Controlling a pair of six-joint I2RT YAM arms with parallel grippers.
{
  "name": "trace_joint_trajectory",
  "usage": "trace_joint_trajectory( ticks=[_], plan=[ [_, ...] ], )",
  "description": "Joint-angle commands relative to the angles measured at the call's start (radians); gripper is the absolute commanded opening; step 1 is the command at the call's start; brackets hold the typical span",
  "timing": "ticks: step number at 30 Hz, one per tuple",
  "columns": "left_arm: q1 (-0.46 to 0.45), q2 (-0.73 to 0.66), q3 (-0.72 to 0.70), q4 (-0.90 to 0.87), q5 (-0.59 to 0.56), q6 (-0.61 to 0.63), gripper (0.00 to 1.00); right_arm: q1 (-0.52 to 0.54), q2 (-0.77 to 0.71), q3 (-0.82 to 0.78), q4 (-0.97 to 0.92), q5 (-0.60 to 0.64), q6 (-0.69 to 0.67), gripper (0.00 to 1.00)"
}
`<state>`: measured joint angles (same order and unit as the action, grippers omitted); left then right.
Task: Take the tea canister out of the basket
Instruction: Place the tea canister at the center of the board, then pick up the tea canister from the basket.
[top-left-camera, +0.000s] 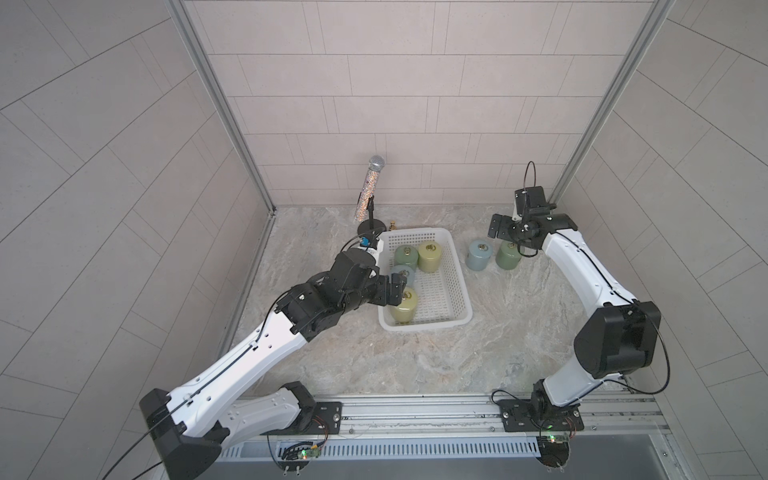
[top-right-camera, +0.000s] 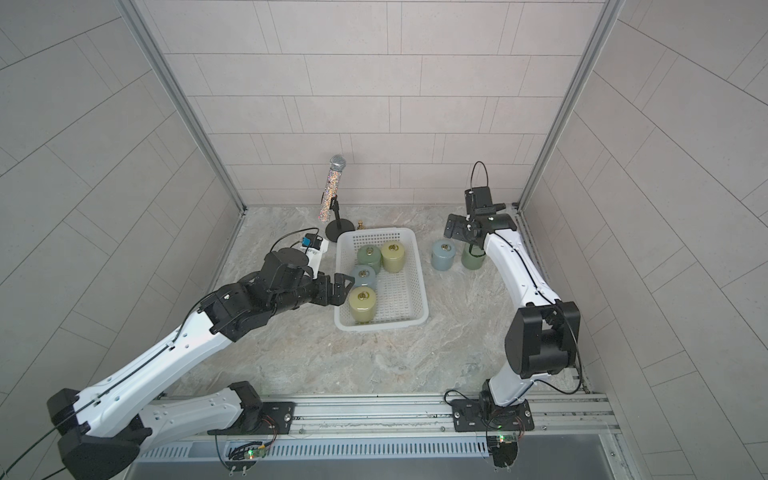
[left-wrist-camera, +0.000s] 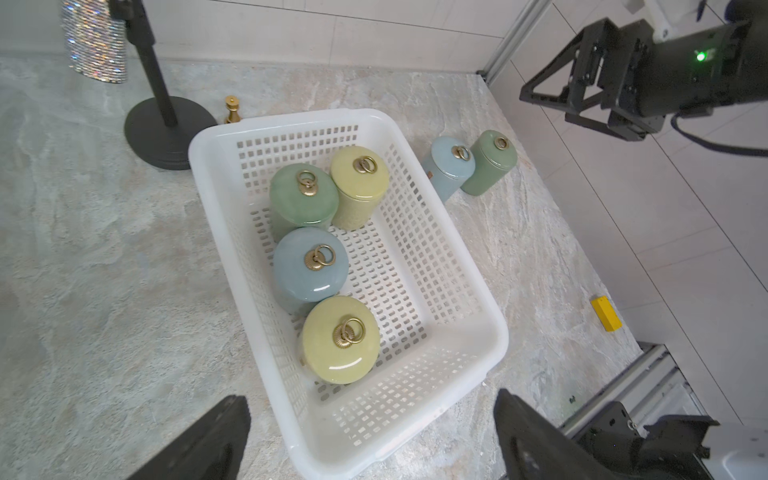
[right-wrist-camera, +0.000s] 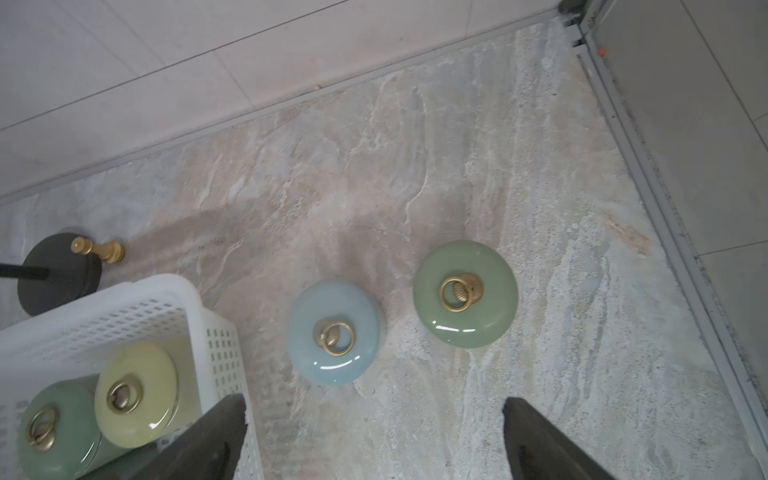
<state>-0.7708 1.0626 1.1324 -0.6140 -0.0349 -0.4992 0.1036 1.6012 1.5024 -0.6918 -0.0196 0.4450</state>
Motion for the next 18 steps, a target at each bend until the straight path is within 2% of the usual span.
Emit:
trace_joint_trajectory(
  ticks=[1,10,18],
  plan=[
    [-0.002,-0.039,-0.020,-0.036,-0.098,-0.033,1.00,0.088,-0.029,-0.024,-0.007,0.014,-0.009,1.00],
    [-0.002,-0.096,-0.038,-0.067,-0.114,-0.052,1.00,0.303,0.048,-0.016,0.030,0.029,-0.009,1.00],
    [-0.002,-0.147,-0.060,-0.078,-0.095,-0.042,1.00,0.382,0.157,0.021,0.051,0.014,-0.051,1.00]
  ],
)
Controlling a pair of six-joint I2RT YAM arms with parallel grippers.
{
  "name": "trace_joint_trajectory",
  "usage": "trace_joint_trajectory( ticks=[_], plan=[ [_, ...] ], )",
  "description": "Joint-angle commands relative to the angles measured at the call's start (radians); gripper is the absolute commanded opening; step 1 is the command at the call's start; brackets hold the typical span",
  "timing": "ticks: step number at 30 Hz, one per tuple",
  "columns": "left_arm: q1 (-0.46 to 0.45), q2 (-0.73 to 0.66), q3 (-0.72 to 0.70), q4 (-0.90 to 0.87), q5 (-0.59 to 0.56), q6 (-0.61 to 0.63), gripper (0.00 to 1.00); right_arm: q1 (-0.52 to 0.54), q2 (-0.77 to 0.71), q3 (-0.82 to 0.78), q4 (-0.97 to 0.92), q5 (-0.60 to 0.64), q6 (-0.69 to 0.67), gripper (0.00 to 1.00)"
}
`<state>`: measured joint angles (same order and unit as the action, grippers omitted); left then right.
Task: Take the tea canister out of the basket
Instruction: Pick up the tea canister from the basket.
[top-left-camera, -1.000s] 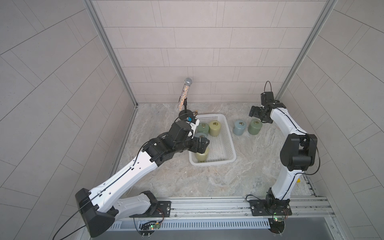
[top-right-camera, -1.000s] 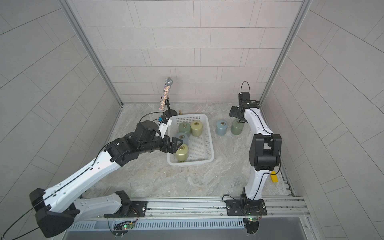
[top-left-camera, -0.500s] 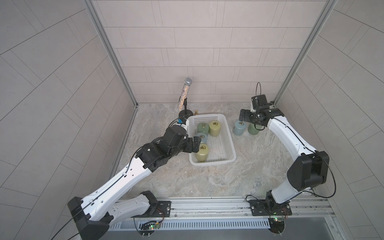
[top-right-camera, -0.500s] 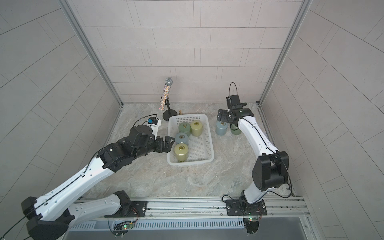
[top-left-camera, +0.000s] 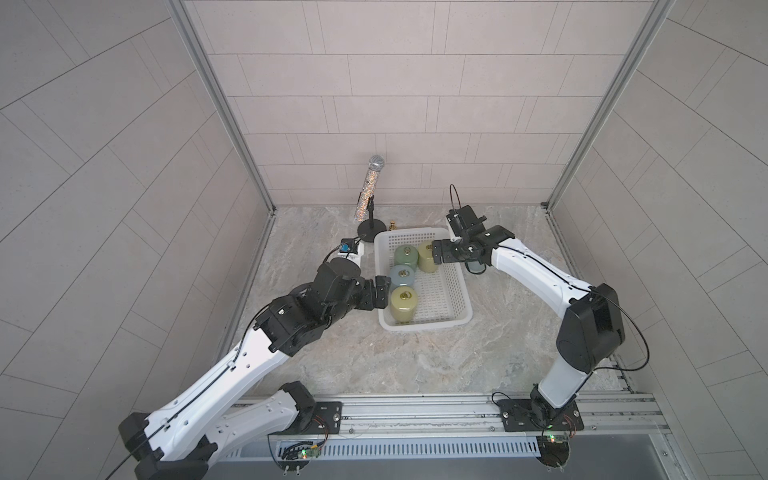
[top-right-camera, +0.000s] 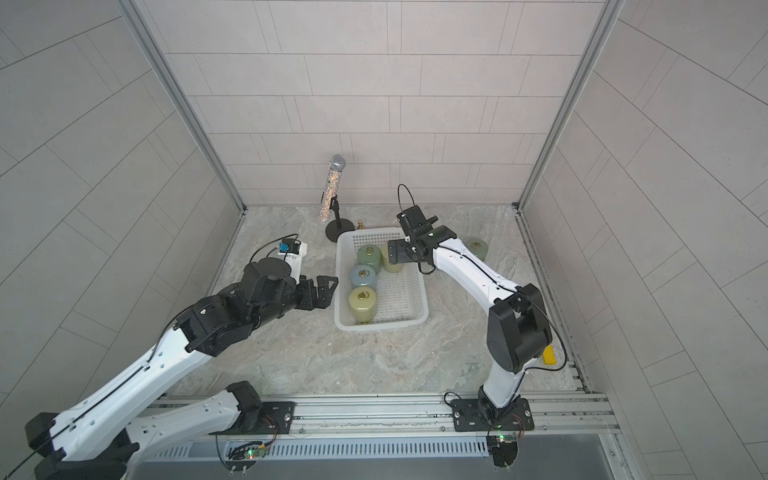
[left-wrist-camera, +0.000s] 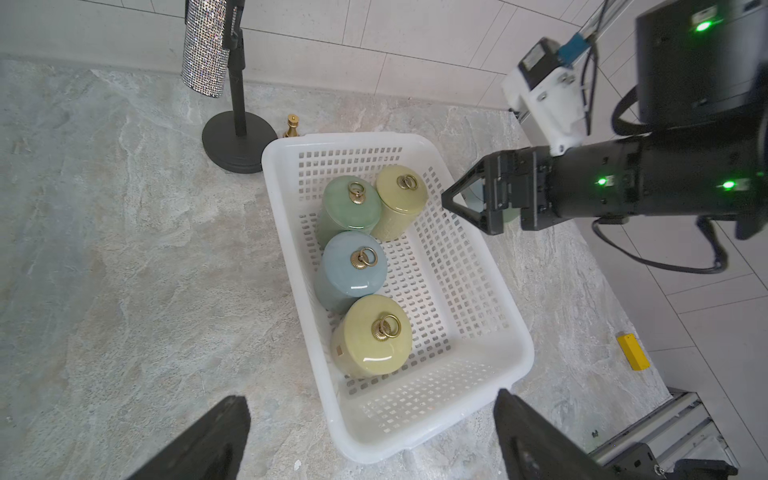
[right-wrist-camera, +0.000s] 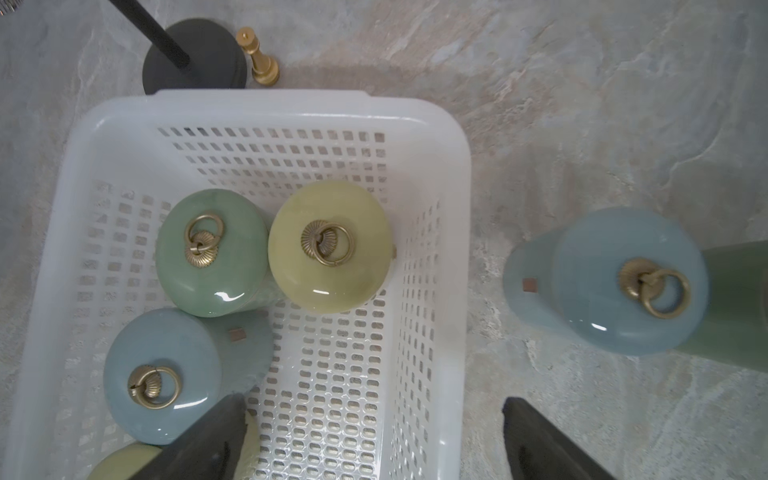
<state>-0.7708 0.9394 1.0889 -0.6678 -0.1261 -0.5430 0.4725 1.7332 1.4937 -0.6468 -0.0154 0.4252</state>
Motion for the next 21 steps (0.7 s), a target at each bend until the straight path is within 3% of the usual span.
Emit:
trace_joint_trajectory(
  ticks=[1,21],
  plan=[
    [-0.002,-0.029,-0.021,-0.023,-0.003,0.001,1.00,0.018,0.039,0.036,0.006,0.008,-0.036,1.00],
    [-0.002,-0.019,-0.005,-0.020,0.020,0.024,1.00,0.035,0.278,0.164,0.018,0.063,-0.112,1.00]
  ],
)
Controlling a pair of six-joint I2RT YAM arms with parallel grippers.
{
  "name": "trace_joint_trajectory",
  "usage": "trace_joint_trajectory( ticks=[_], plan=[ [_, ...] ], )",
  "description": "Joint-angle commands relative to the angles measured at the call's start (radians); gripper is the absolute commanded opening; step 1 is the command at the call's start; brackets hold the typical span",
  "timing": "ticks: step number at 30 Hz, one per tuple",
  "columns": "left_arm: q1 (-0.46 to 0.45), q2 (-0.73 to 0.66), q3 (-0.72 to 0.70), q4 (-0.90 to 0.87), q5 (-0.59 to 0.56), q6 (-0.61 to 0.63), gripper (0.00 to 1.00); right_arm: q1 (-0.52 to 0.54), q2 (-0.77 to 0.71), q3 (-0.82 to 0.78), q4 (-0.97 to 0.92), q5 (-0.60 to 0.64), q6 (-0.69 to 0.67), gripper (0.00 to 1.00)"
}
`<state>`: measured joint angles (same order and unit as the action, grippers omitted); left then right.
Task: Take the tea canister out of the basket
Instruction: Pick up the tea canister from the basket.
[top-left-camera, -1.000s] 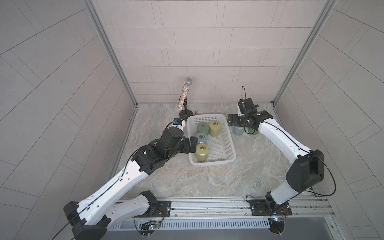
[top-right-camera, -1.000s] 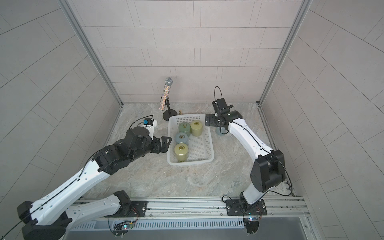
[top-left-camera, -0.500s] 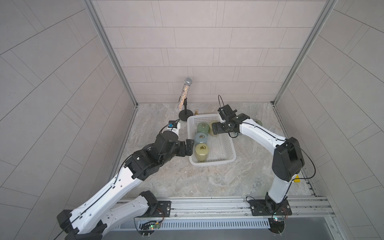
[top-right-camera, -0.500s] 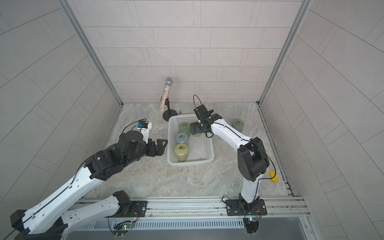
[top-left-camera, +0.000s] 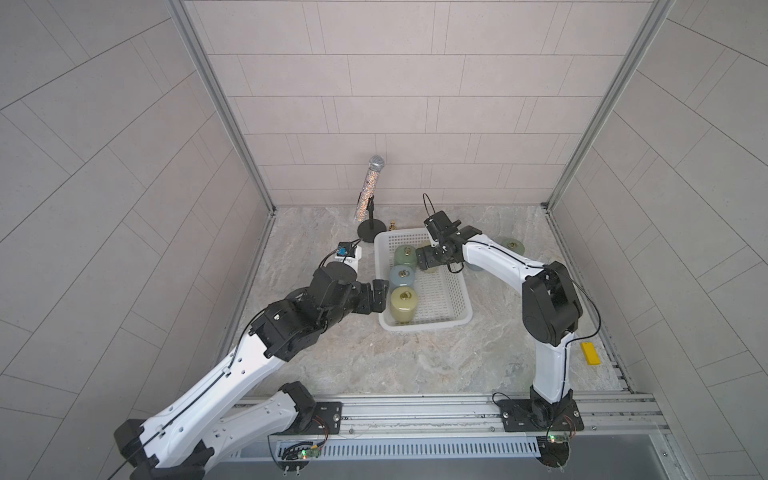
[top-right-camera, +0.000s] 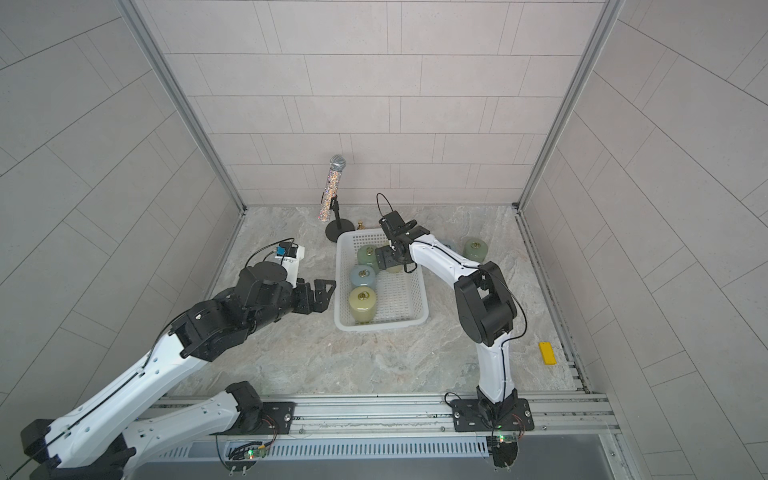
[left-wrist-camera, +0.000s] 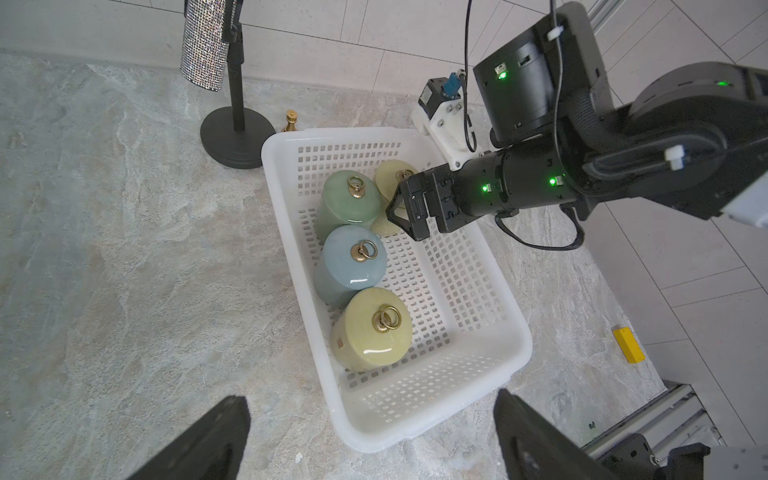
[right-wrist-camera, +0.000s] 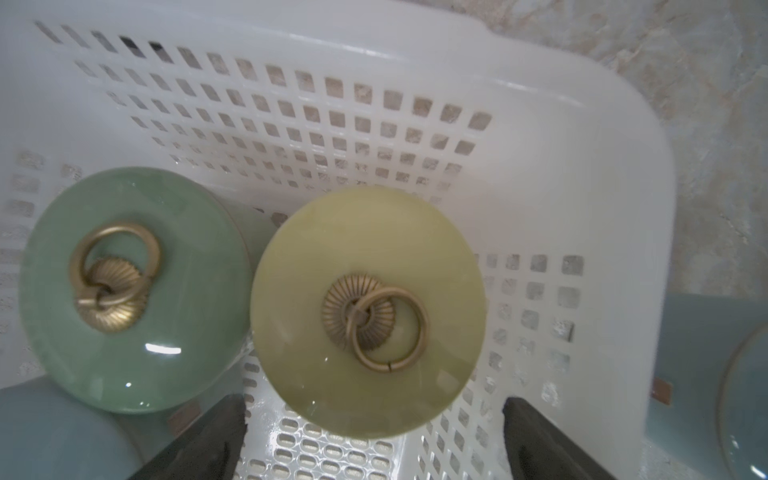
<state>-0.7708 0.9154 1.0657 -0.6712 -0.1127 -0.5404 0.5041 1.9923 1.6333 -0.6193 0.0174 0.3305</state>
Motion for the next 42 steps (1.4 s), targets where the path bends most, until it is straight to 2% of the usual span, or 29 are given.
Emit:
trace_joint_trajectory(
  ticks=[1,17,38,42],
  plan=[
    [-0.002,0.007,0.020,-0.014,0.011,0.022,1.00,0.004,0.027,0.030,-0.008,0.034,-0.018,1.00],
    [-0.003,0.025,0.033,0.002,0.054,0.039,1.00,0.002,0.169,0.142,-0.011,0.035,-0.019,0.97],
    [-0.002,0.030,0.037,0.000,0.054,0.043,1.00,-0.018,0.239,0.173,-0.015,0.045,-0.011,0.97],
    [-0.002,0.030,0.039,0.001,0.054,0.041,1.00,-0.017,0.244,0.176,-0.016,0.046,-0.009,0.93]
  ],
)
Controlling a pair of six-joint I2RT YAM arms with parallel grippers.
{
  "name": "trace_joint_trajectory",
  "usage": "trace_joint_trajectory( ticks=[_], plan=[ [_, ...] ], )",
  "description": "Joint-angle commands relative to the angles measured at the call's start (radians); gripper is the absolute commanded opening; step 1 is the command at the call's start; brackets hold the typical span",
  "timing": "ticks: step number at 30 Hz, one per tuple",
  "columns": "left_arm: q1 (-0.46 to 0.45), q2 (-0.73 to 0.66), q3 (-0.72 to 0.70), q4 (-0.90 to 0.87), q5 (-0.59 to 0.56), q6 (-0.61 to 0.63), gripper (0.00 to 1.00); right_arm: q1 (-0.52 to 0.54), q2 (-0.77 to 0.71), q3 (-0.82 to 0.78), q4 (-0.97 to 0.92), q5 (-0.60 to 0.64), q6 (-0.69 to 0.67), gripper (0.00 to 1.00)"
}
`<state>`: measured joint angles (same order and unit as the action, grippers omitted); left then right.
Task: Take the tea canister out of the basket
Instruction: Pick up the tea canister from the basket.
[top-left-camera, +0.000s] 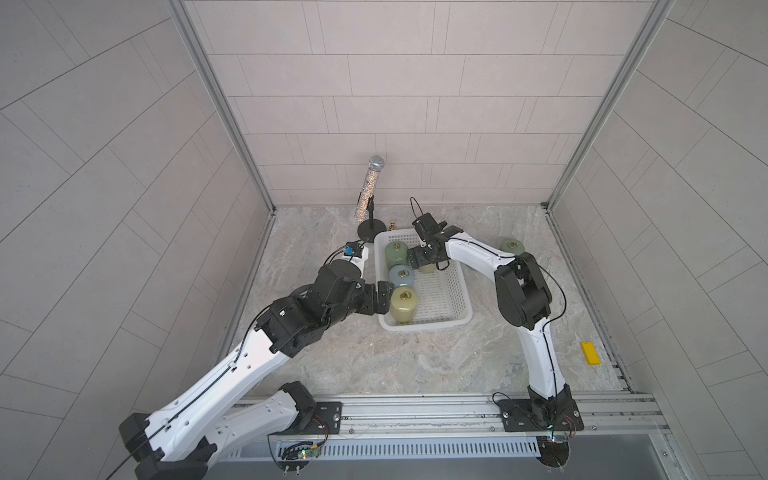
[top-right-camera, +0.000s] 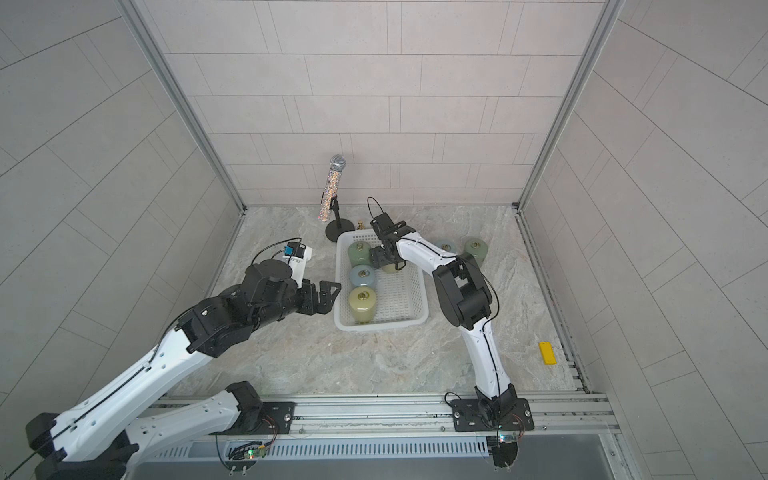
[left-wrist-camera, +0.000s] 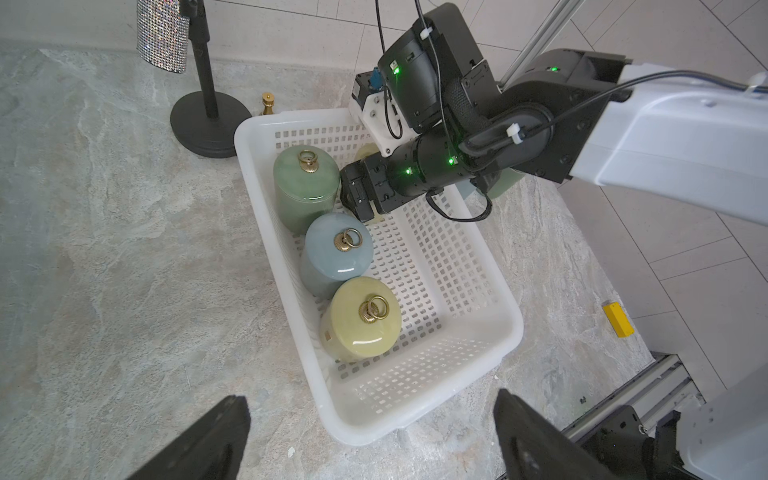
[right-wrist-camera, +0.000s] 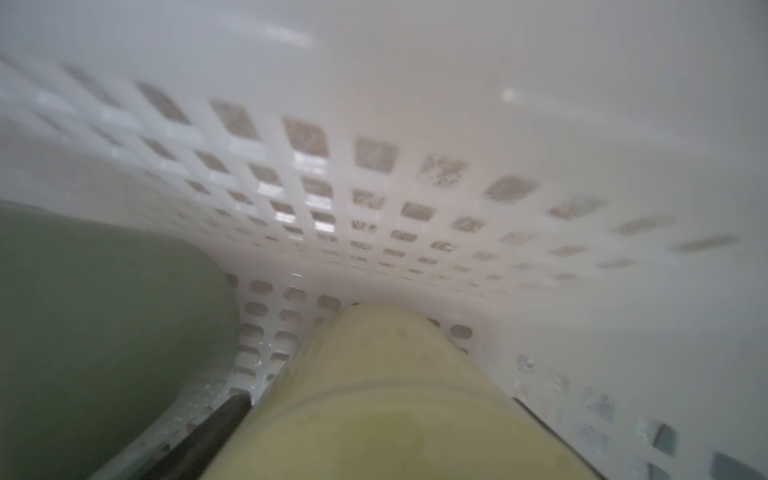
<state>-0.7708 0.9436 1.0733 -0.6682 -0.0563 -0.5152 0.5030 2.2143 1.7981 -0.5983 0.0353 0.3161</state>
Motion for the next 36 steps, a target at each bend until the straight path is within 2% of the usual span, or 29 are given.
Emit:
trace_joint_trajectory(
  ticks=[1,5,7,28,36],
  plan=[
    [-0.002,0.003,0.031,-0.001,-0.002,0.016,1.00,-0.017,0.022,0.011,-0.036,0.028,0.004,0.90],
    [-0.002,0.001,0.028,-0.004,-0.003,0.017,1.00,-0.015,0.013,0.012,-0.041,0.028,0.004,0.87],
    [-0.002,0.003,0.025,-0.001,0.002,0.015,1.00,-0.017,0.005,0.009,-0.042,0.025,0.003,0.83],
    [-0.003,0.017,0.025,0.033,0.061,0.030,1.00,-0.013,-0.255,-0.002,-0.147,0.043,0.021,0.82],
    [-0.003,0.045,0.034,0.054,0.173,0.049,1.00,-0.039,-0.407,-0.048,-0.174,0.068,0.045,0.83]
  ],
)
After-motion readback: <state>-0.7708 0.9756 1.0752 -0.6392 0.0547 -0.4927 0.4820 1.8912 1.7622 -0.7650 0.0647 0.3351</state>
